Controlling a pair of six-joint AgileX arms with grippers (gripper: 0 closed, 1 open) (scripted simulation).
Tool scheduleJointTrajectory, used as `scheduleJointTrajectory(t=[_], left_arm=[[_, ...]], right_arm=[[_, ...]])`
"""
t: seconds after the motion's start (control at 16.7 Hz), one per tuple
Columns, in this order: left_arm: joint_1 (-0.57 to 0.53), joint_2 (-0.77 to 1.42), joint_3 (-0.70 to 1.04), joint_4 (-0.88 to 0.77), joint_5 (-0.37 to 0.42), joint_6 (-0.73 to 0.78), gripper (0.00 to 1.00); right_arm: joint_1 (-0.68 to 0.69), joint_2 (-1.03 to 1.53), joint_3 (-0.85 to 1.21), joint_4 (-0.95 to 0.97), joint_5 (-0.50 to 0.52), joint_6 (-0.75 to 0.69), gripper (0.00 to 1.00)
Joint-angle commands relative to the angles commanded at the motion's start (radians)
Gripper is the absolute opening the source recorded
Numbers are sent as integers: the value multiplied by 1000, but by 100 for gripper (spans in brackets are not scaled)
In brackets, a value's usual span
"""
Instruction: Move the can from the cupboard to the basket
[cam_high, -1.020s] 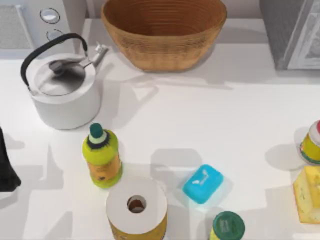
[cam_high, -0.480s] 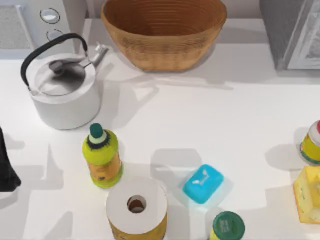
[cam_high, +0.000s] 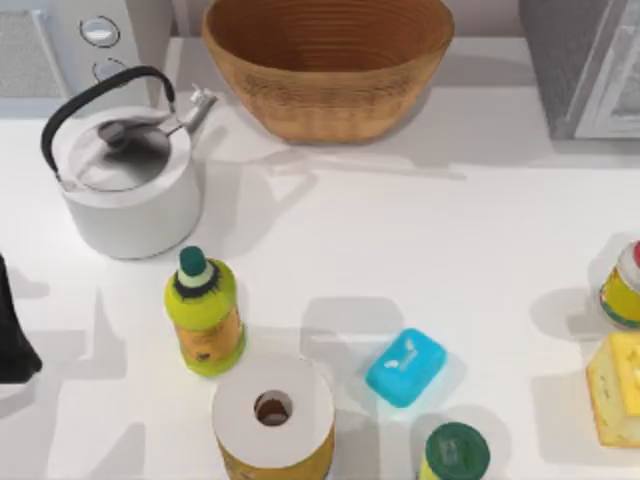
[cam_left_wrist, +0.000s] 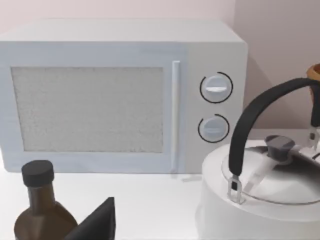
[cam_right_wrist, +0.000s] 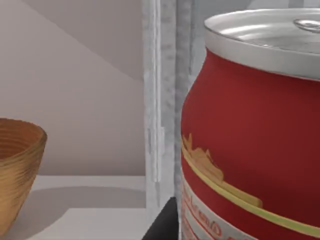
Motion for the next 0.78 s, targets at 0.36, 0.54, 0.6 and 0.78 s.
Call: scheduleJointTrajectory(t=[0.36,0.54,0.6,0.78], left_arm=[[0,0,0,0,0,0,100],[0,0,0,0,0,0,100],[0,0,0,0,0,0,100],[0,0,0,0,0,0,100]], right_arm=[[166,621,503,107,177,7,0],[255,986,779,166,273,11,0],[285,1106,869,185,304,12,0],[369,1442,1122,241,393,16,0]])
